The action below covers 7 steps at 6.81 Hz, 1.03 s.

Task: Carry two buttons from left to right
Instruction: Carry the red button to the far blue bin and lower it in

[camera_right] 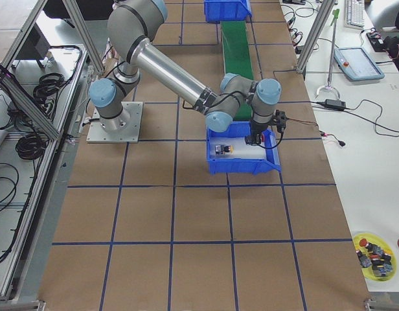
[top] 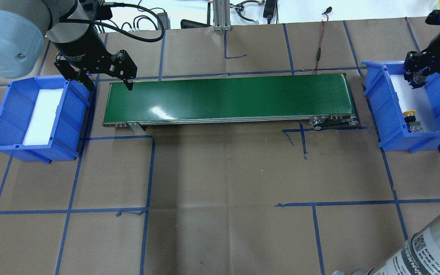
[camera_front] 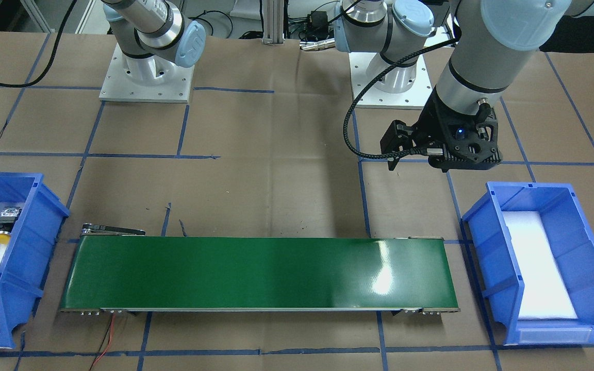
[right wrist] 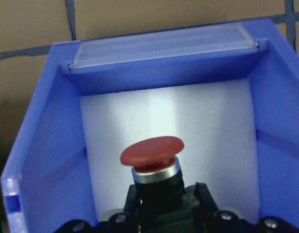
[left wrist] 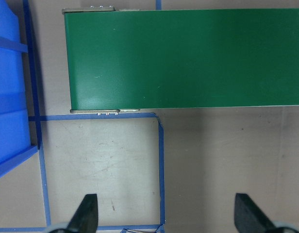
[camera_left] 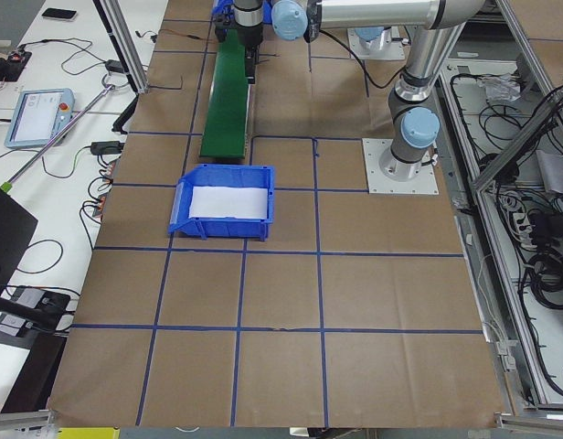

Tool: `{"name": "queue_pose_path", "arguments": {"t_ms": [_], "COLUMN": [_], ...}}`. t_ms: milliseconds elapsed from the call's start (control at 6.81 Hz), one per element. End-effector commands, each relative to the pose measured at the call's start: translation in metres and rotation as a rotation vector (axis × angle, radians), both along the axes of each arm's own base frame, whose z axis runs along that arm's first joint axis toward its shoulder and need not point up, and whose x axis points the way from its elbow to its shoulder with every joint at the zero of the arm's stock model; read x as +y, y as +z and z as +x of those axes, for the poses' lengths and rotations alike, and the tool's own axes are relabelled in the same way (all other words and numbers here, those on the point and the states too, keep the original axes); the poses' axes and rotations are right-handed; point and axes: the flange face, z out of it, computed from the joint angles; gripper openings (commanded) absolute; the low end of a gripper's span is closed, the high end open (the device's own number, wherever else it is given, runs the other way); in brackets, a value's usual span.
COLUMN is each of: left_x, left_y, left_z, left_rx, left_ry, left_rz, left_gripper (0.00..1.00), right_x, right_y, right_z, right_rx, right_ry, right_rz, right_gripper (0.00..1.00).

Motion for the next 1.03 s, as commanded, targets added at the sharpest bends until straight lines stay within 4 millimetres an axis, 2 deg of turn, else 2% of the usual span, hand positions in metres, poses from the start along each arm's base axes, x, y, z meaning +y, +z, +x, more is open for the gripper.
{"name": "queue_pose_path", "arguments": {"t_ms": [0,294,440,587,734,881], "left_x": [-0.001,-0.002,0.0,0.0,0.0,0.003], "left_y": [0.004,0.004,0.003,0.005,0.007,0.006], "left_z": [0.0,0.0,0.0,0.0,0.0,0.0], "left_rx": [-0.004,-0.004,-0.003,-0.004,-0.001,-0.004], "left_ry": [0.0,-0.002,-0.002,-0.002,-0.002,-0.002], "left_rz": [-0.007,-0.008,-0.006,-0.011,-0.014,-0.012], "left_gripper": [1.0,1.0,1.0,1.0,1.0,1.0], "right_x": [0.011,0.008,0.008,0.003,0.0,0.001], "right_y": [-0.032,-0.057,-0.06,-0.058,-0.052,-0.048], "right_z": [-0.002,-0.004,-0.005,-0.006,-0.008,-0.009], "right_rx": [-0.002,-0.016,-0.02,-0.007,0.021,0.037], "right_ry": [-0.016,-0.016,-0.015,-0.011,-0.003,-0.003], "right_rz": [0.005,0.027,0.03,0.008,-0.044,-0.04], "right_gripper": [0.07,0.08,0.11,0.45,0.96,1.0]}}
